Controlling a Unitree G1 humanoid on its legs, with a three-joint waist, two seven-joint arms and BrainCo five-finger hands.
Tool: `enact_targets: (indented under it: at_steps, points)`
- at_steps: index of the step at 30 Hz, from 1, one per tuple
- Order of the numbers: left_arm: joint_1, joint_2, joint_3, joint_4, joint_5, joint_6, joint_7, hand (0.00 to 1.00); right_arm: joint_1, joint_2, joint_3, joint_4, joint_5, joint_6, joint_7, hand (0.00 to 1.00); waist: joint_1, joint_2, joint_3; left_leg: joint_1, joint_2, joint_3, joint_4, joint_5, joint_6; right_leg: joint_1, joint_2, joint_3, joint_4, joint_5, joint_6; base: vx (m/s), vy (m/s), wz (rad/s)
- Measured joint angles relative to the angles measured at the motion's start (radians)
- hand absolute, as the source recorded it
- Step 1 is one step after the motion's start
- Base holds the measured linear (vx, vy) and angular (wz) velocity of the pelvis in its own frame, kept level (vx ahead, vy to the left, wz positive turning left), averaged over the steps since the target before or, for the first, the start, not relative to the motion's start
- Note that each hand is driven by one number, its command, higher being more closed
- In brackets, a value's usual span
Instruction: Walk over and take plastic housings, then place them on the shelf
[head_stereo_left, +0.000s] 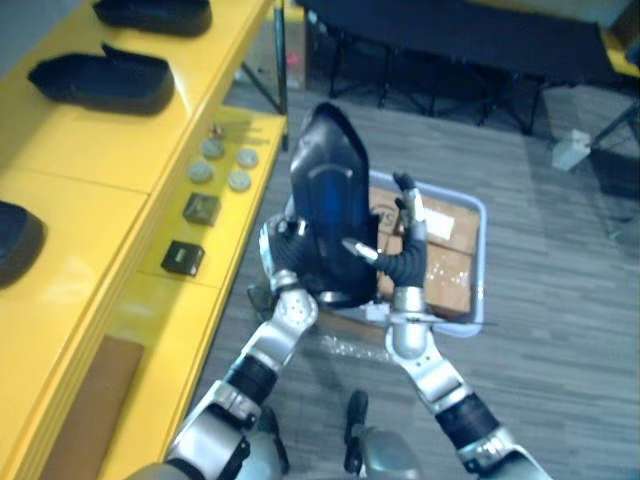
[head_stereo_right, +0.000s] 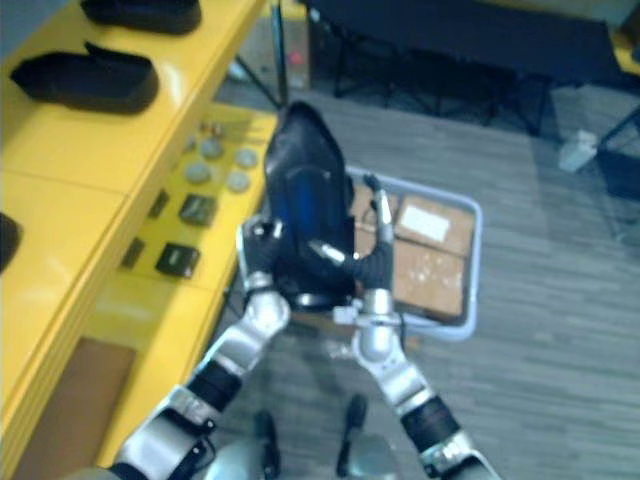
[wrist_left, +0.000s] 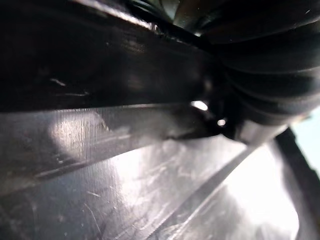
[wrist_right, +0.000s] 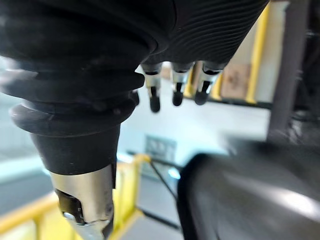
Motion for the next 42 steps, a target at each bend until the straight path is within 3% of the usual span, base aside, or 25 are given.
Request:
enact_targets:
  at_steps: [3,6,9,10,12,13,16,19,25,28,31,35,37,42]
  points:
    - [0.067,-0.015,0.066,-0.019,0.044,0.0,0.041,1.0,0.104,-0.006,-0.102,-0.06,0.151,-0.035,0.074,0.0,-0.003,0.012,-0.027,0.022,-0.004,0.008,-0.028,0.009,-0.002,0.003,0.0,0.006,0.0,-0.002,0.001,0.01,0.021,-0.08]
    - [0.133,-0.019,0.115,-0.081,0.048,-0.013,0.092,1.0,0.186,-0.01,-0.178,-0.08,0.23,-0.059,0.137,0.0,-0.004,0.022,-0.04,0.044,-0.006,0.018,-0.061,0.024,-0.005,0.005,0.003,0.019,0.0,-0.003,0.002,0.0,0.015,-0.11]
    - [0.186,-0.022,0.181,-0.125,0.043,-0.082,0.119,1.0,0.254,-0.008,-0.225,-0.08,0.289,-0.058,0.176,0.0,-0.007,0.036,-0.055,0.07,-0.007,0.031,-0.089,0.033,-0.008,0.012,0.005,0.023,0.0,-0.006,0.002,0.0,0.003,-0.09]
    - [0.213,-0.029,0.208,-0.167,0.038,-0.135,0.119,1.0,0.297,0.004,-0.256,-0.079,0.333,-0.057,0.195,0.0,-0.007,0.044,-0.066,0.076,-0.009,0.03,-0.099,0.036,-0.008,0.015,0.005,0.022,0.0,-0.008,0.003,0.0,0.0,0.0]
    - [0.235,-0.038,0.227,-0.211,0.028,-0.193,0.11,1.0,0.323,0.025,-0.29,-0.074,0.369,-0.056,0.206,0.0,-0.007,0.049,-0.072,0.077,-0.011,0.03,-0.104,0.037,-0.008,0.015,0.004,0.021,0.0,-0.009,0.004,0.0,0.009,0.02]
    - [0.272,-0.043,0.253,-0.306,0.026,-0.266,0.091,1.0,0.344,0.061,-0.336,-0.048,0.426,-0.056,0.208,0.0,-0.007,0.053,-0.078,0.088,-0.014,0.03,-0.122,0.043,-0.008,0.017,0.003,0.021,0.0,-0.011,0.006,0.0,0.0,0.0]
    - [0.342,-0.052,0.255,-0.462,0.023,-0.34,0.028,1.0,0.376,0.105,-0.394,0.033,0.501,-0.056,0.212,0.0,-0.006,0.056,-0.103,0.09,-0.019,0.028,-0.133,0.046,-0.007,0.017,0.0,0.019,-0.002,-0.014,0.01,0.02,0.01,0.03]
    - [0.407,-0.057,0.254,-0.577,-0.035,-0.384,-0.045,1.0,0.408,0.136,-0.431,0.076,0.563,-0.055,0.27,0.0,-0.007,0.065,-0.117,0.091,-0.026,0.019,-0.134,0.047,-0.005,0.02,-0.006,0.013,-0.002,-0.017,0.014,0.03,0.018,0.06]
    - [0.469,-0.055,0.301,-0.655,-0.048,-0.385,-0.101,1.0,0.378,0.137,-0.424,0.076,0.588,-0.054,0.405,0.0,-0.001,0.07,-0.13,0.087,-0.038,-0.026,-0.148,0.055,0.001,0.041,-0.017,-0.037,-0.015,-0.018,0.02,0.0,0.016,0.22]
    - [0.487,-0.055,0.367,-0.722,-0.03,-0.363,-0.095,1.0,0.329,0.129,-0.4,0.076,0.586,-0.034,0.453,0.0,0.018,0.07,-0.131,0.07,-0.047,-0.08,-0.147,0.057,0.002,0.069,-0.025,-0.093,-0.028,-0.021,0.027,0.0,0.015,0.51]
    - [0.537,-0.055,0.481,-0.83,0.007,-0.344,-0.092,1.0,0.26,0.116,-0.34,0.079,0.573,-0.023,0.467,0.0,0.056,0.075,-0.134,0.036,-0.061,-0.152,-0.146,0.076,0.011,0.071,-0.034,-0.163,-0.028,-0.024,0.033,0.02,0.019,0.76]
    - [0.648,-0.058,0.655,-0.905,0.03,-0.323,-0.079,1.0,0.151,0.104,-0.262,0.143,0.504,-0.014,0.468,0.0,0.133,0.075,-0.134,0.019,-0.084,-0.264,-0.145,0.092,0.019,0.123,-0.047,-0.277,-0.028,-0.035,0.048,0.04,0.019,0.86]
    - [0.712,-0.062,0.737,-0.926,0.02,-0.325,-0.091,1.0,0.097,0.096,-0.227,0.184,0.48,-0.014,0.469,0.0,0.19,0.072,-0.136,0.017,-0.105,-0.328,-0.145,0.096,0.024,0.158,-0.059,-0.339,-0.028,-0.045,0.061,0.05,0.056,0.86]
    - [0.794,-0.103,0.834,-0.944,-0.124,-0.365,-0.174,1.0,0.022,0.099,-0.137,0.222,0.388,0.023,0.464,0.0,0.263,0.067,-0.139,0.016,-0.136,-0.401,-0.145,0.096,0.025,0.193,-0.083,-0.397,0.001,-0.074,0.073,0.02,0.078,0.57]
